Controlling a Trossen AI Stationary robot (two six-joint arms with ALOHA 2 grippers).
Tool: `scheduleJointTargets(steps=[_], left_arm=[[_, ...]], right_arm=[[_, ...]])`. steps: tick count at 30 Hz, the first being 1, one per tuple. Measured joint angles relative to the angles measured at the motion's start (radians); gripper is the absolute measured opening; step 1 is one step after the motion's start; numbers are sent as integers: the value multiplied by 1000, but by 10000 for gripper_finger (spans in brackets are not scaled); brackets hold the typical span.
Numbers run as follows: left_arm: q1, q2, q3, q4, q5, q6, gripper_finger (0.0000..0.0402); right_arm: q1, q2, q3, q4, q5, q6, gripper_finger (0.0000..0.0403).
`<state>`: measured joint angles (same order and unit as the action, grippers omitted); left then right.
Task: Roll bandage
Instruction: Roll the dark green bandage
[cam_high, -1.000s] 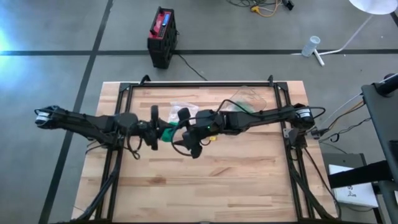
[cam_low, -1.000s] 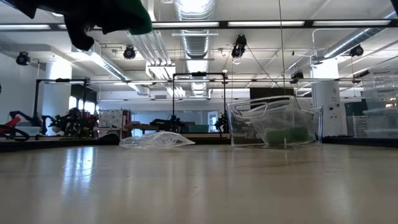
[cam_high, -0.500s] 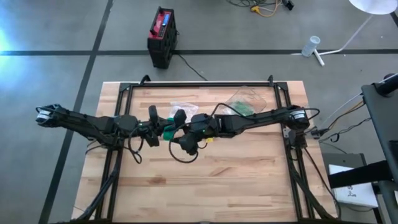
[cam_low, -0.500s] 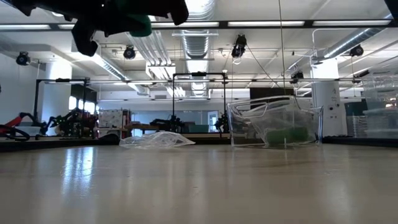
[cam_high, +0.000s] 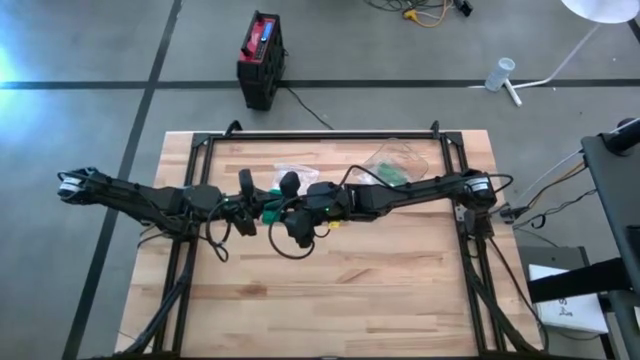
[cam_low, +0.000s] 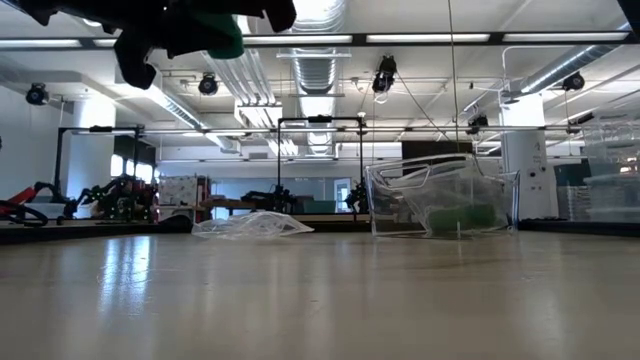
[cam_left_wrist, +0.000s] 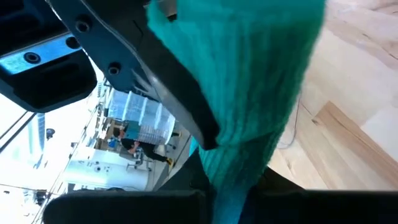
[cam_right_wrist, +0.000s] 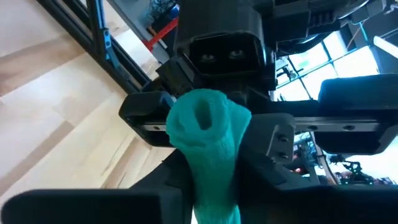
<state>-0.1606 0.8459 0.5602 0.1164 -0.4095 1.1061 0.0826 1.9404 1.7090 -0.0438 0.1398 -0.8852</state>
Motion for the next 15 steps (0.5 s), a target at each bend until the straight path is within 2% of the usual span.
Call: scheduleJointTargets(steps=[4,12,15], left_arm=[[0,-1,0,7,0,-1,15],[-2,0,0,-4,3,-24,15],[-2,0,-5,-5,3,-34,15]], right_arm=[[5,0,21,-13,1,28,88],[18,0,22,-5,-8,21,174],[18,0,22,-2,-9,21,193]])
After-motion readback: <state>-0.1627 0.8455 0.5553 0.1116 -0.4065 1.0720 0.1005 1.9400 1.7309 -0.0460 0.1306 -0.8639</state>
